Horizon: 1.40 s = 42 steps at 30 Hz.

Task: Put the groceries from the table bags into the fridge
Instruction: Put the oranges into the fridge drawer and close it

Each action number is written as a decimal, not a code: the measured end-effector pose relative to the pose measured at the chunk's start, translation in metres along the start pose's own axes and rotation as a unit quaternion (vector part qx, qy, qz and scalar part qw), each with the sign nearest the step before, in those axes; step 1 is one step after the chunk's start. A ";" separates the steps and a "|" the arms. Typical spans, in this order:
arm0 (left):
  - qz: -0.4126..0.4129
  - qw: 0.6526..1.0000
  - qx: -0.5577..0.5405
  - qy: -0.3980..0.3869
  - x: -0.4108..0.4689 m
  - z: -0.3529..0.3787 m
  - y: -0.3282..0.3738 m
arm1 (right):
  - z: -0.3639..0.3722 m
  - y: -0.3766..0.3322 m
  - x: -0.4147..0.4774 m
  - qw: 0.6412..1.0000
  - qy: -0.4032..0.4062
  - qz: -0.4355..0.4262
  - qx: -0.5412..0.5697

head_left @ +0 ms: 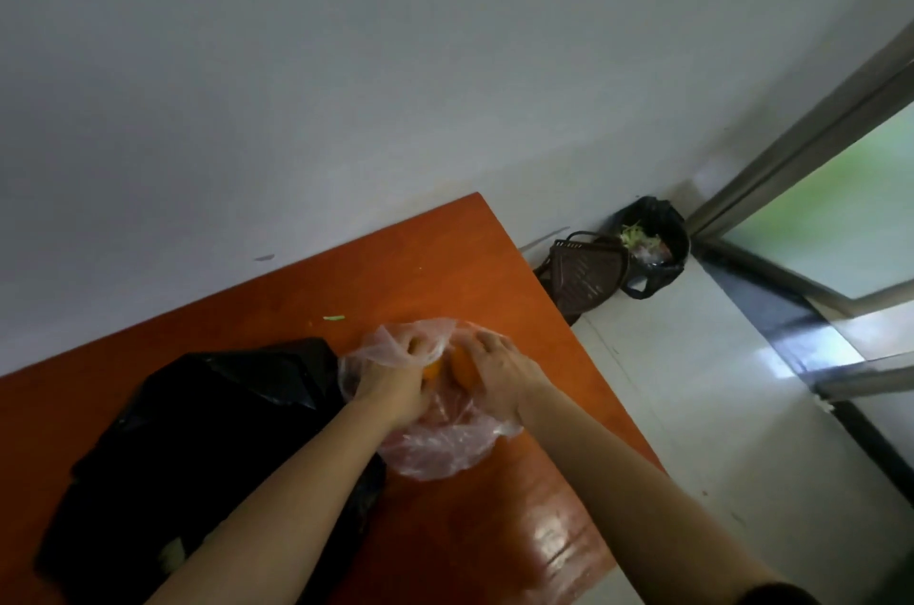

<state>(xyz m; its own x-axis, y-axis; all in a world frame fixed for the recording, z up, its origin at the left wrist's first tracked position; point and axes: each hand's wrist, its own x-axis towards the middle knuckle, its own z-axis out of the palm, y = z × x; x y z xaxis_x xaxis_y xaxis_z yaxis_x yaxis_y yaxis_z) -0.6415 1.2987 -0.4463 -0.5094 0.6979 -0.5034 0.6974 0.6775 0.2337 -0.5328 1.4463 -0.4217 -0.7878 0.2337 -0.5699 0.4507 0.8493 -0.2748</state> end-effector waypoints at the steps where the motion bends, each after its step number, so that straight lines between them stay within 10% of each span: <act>1: -0.007 1.000 0.029 -0.006 0.008 0.005 -0.002 | 0.004 0.004 0.006 1.000 -0.012 -0.001 0.002; 21: -0.110 0.953 -0.256 0.119 -0.024 -0.049 0.025 | -0.049 0.037 -0.001 0.971 0.107 -0.121 0.177; 34: 0.023 0.957 -0.177 0.229 -0.123 -0.093 0.053 | -0.070 0.014 -0.117 0.950 0.268 -0.073 0.145; 42: 0.179 0.895 -0.118 0.390 -0.180 -0.085 0.111 | -0.026 0.034 -0.257 0.870 0.468 0.086 0.127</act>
<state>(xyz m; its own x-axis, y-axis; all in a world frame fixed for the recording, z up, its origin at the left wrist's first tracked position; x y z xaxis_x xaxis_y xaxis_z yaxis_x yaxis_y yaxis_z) -0.5155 1.2677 -0.2588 -0.5356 0.7673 0.3527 0.8074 0.3431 0.4799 -0.3258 1.4272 -0.2645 -0.6435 0.7309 0.2275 0.5797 0.6594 -0.4787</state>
